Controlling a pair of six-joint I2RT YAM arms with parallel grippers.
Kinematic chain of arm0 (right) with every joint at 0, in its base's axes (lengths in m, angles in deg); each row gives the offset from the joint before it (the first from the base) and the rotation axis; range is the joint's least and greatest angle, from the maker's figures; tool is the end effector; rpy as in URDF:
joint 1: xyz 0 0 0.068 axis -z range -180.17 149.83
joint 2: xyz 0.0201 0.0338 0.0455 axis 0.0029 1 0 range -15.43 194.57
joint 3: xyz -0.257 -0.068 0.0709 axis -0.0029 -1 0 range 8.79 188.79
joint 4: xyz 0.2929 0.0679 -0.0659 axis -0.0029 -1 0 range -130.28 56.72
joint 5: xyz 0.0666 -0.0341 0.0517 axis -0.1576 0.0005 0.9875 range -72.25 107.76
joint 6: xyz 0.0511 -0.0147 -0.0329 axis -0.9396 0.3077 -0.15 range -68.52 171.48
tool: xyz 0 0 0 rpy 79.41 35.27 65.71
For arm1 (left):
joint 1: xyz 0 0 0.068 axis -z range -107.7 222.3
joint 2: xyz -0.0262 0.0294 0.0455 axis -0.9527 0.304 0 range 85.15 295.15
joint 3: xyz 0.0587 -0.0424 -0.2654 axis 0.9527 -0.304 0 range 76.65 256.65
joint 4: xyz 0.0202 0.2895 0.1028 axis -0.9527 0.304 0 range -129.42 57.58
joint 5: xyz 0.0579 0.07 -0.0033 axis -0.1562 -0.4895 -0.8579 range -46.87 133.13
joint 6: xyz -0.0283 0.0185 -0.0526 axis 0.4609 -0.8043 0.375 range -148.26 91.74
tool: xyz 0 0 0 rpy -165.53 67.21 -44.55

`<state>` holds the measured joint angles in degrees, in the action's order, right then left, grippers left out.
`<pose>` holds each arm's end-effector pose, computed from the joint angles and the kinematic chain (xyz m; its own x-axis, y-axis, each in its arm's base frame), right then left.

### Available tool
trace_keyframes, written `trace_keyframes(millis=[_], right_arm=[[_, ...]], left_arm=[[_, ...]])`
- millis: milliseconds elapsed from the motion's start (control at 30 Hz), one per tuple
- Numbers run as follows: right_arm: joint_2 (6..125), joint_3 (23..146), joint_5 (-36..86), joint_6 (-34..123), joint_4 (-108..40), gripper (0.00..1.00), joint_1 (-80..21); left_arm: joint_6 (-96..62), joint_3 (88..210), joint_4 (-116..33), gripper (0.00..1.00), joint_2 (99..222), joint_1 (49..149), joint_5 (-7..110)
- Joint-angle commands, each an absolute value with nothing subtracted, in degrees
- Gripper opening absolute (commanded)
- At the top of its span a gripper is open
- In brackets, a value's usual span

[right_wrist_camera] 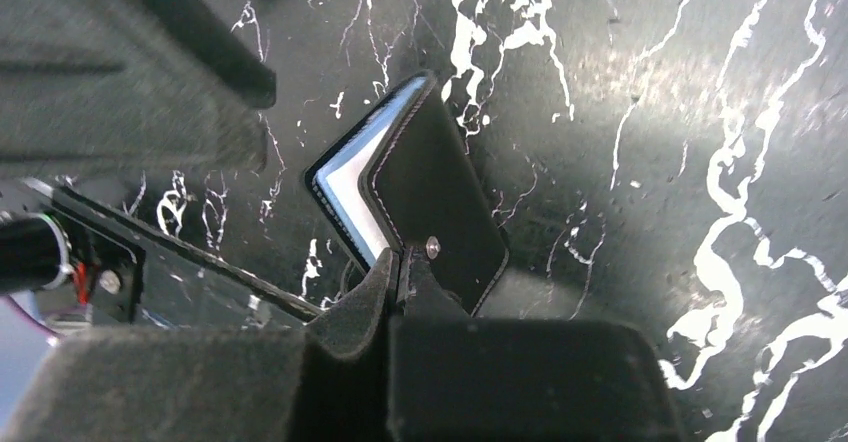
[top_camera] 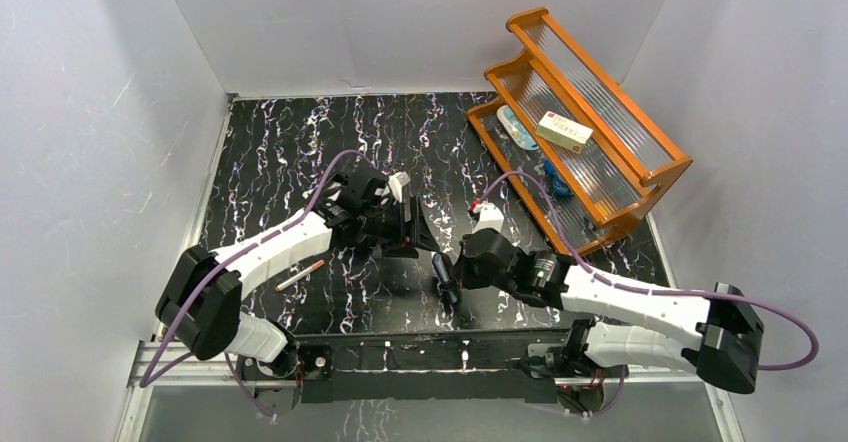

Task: Put the credit cards into the card holder
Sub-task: Open the card holder at the center of the board.

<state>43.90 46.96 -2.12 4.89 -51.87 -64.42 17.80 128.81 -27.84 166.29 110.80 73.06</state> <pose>0.1325 0.2373 0.2165 -0.7238 0.0720 -0.6863 -0.3024 0.8609 0.4092 0.2614 -0.2383 0.2117 -0.9552 -0.0375 -0.2935 0.2138 0.5983 -0.7722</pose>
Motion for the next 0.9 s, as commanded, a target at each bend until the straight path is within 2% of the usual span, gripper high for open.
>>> trace_keyframes(millis=[0, 367, 567, 667, 867], right_arm=[[47.4, 51.6, -4.2, -9.0, -57.4, 0.0, -64.2], [46.1, 46.0, -2.8, -13.1, -53.5, 0.0, -61.0], [43.3, 41.0, -1.8, -12.7, -53.8, 0.0, -57.4], [41.1, 37.9, 0.1, -10.7, -52.6, 0.0, -55.2], [36.4, 34.3, 2.4, -8.6, -50.8, 0.0, -52.6]], left_arm=[[17.8, 126.3, -29.4, 0.64, 162.3, 112.0, 73.2], [18.0, 124.3, -31.4, 0.68, 165.0, 116.5, 67.6], [17.0, 124.5, -31.2, 0.59, 166.1, 117.4, 65.6], [16.3, 124.2, -30.2, 0.58, 165.8, 117.4, 64.0], [15.4, 124.0, -31.9, 0.64, 168.2, 118.5, 65.8]])
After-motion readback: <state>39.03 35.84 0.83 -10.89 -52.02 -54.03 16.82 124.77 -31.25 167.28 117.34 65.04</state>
